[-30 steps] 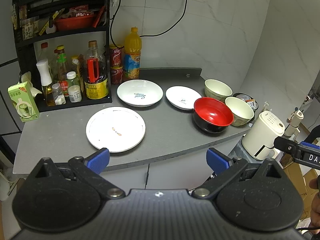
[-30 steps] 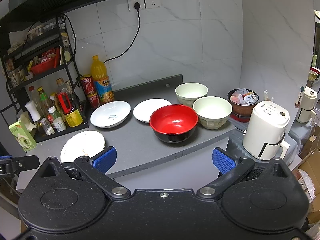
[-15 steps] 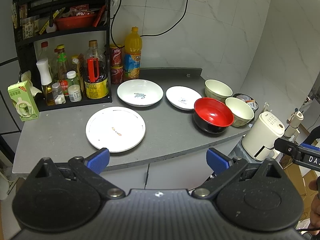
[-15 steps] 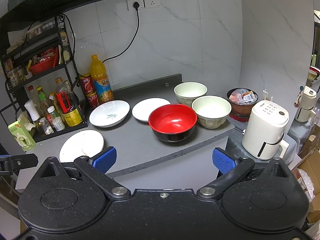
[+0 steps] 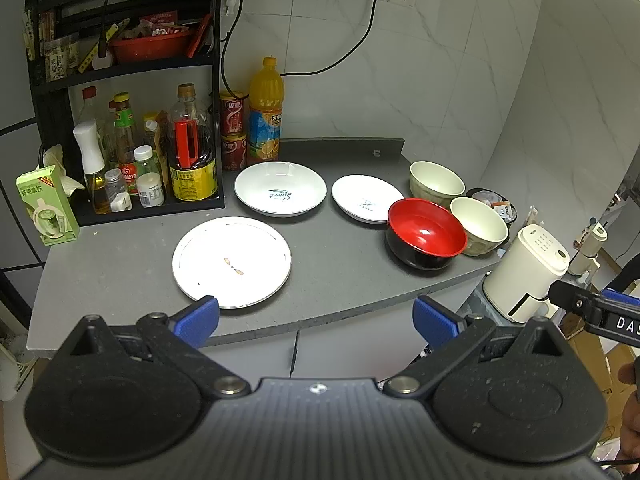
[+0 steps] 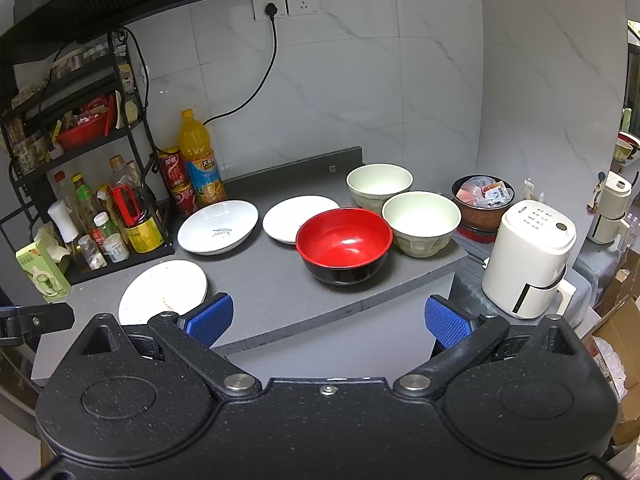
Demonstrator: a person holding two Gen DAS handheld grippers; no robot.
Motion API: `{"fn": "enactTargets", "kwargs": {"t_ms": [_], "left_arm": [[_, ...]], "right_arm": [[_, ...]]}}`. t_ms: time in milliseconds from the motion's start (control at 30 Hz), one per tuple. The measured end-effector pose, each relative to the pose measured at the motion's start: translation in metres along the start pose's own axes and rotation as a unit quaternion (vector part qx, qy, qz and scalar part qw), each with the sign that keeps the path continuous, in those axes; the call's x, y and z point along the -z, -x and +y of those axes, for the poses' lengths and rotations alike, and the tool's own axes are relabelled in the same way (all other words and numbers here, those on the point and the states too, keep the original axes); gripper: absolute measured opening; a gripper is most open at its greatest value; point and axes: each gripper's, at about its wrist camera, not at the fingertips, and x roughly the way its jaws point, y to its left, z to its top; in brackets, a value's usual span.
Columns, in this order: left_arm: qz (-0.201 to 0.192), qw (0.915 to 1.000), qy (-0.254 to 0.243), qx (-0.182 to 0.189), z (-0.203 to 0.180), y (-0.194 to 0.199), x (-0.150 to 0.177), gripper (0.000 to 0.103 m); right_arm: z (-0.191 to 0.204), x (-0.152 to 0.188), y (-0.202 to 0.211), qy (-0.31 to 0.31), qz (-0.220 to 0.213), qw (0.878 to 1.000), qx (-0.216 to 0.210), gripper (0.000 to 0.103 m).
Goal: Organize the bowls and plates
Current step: 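Move both grippers toward the larger cream bowl beside the red bowl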
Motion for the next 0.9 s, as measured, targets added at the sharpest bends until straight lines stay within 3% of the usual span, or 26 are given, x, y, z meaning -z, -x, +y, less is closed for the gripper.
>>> {"fn": "enactTargets", "kwargs": {"t_ms": [500, 900], "left_arm": [[0.007, 0.9999, 0.015, -0.003, -0.004, -0.006, -0.010, 0.102], [0.020, 0.9996, 0.019, 0.008, 0.000, -0.053, -0.044, 0.102]], "right_arm": [[-0.002, -0.012, -0.014, -0.003, 0.022, 1.000, -0.016, 0.103], [-0.002, -0.036, -0.055, -0.020, 0.025, 0.999, -0.001, 0.103]]}}
